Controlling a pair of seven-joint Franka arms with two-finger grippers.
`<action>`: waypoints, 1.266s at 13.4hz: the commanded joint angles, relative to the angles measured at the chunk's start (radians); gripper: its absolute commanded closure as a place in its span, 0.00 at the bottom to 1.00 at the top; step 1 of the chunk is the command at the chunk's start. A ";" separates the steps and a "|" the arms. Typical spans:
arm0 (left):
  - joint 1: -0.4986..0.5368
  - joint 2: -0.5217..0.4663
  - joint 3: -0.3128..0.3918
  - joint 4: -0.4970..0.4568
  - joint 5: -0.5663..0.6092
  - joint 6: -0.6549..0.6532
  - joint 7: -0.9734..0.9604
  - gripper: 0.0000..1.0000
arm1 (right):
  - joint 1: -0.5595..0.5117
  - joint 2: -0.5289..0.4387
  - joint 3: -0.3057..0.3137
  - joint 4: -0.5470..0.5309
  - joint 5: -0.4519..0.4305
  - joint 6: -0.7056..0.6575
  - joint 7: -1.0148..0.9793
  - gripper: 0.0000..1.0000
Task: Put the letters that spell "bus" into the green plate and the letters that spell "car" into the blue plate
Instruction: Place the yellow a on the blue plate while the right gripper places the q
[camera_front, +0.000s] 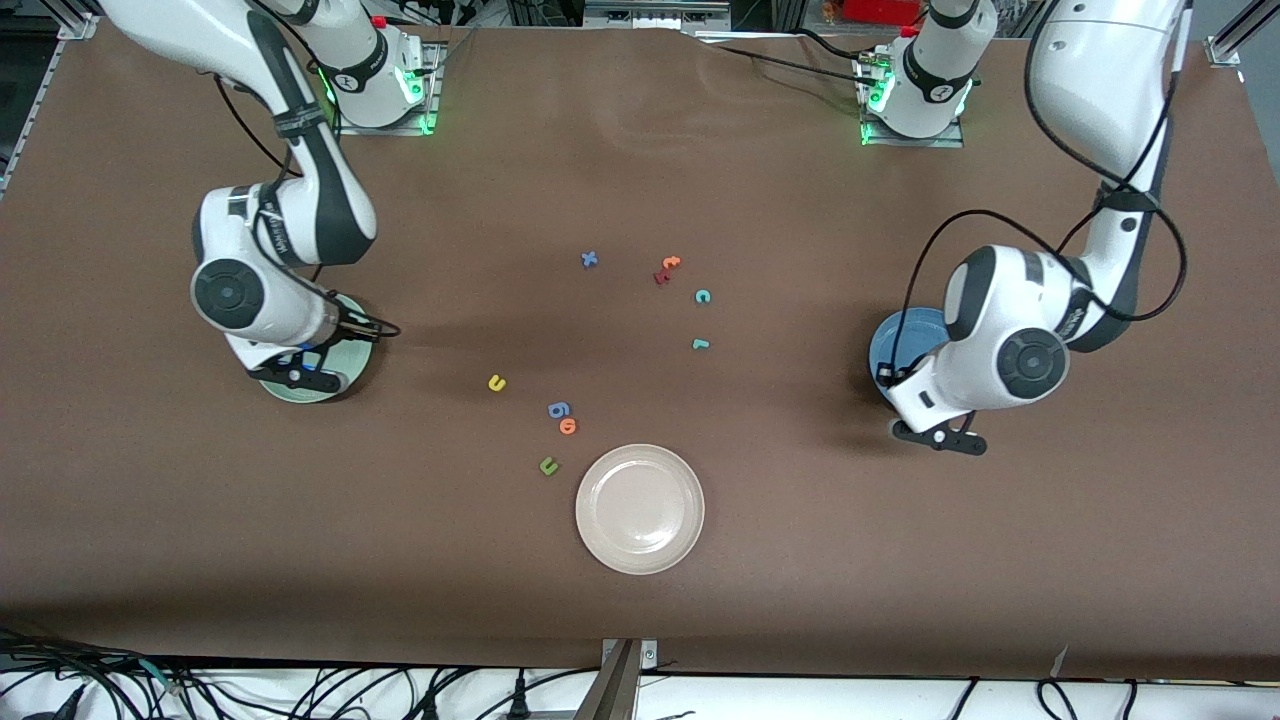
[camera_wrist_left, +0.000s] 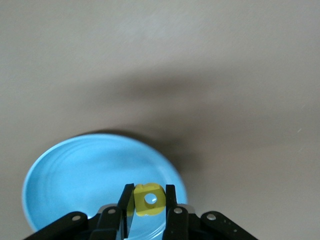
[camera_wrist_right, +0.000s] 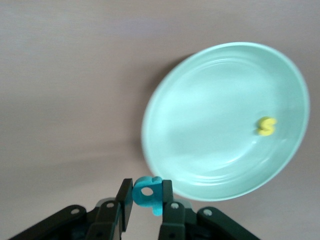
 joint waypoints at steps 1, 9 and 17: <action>0.052 -0.122 -0.013 -0.197 0.025 0.105 0.079 0.77 | -0.015 0.031 -0.022 -0.030 0.001 0.013 -0.077 0.95; 0.075 -0.166 -0.015 -0.302 0.024 0.159 0.087 0.00 | -0.137 0.114 -0.022 -0.046 0.007 0.077 -0.264 0.80; -0.107 -0.088 -0.223 -0.168 -0.024 0.154 -0.438 0.00 | -0.133 0.045 0.025 -0.033 0.120 0.045 -0.215 0.02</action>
